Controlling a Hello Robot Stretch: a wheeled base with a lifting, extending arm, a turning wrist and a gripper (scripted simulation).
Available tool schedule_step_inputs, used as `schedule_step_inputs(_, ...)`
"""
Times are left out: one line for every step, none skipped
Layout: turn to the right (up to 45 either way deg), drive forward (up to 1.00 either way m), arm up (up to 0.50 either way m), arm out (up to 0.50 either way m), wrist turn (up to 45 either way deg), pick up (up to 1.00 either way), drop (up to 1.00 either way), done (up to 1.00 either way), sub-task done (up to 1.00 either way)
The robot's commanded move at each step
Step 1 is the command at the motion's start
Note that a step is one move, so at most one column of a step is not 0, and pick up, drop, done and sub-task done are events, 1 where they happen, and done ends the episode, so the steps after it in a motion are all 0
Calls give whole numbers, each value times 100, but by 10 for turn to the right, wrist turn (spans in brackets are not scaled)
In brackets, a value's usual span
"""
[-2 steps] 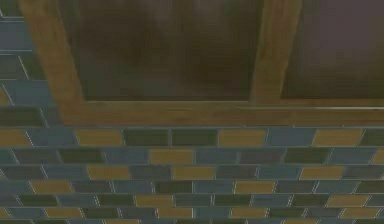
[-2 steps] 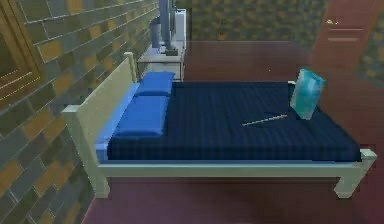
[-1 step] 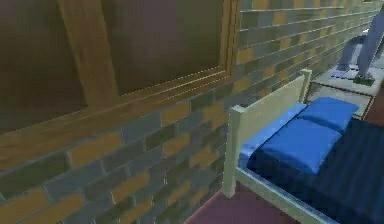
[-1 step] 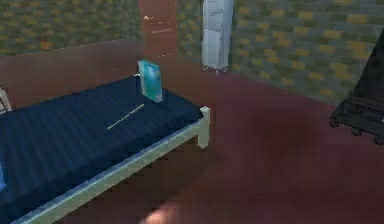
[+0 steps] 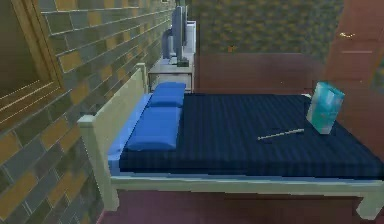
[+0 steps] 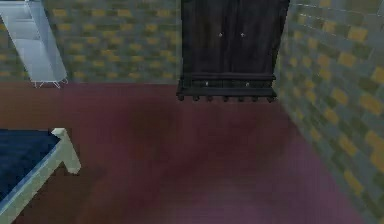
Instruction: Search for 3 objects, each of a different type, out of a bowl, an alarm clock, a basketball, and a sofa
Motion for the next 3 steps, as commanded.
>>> schedule_step_inputs(450,0,0,0,0,0,0,0,0)
schedule_step_inputs(300,0,0,0,0,0,0,0,0)
schedule_step_inputs(0,100,0,0,0,0,0,0,0)
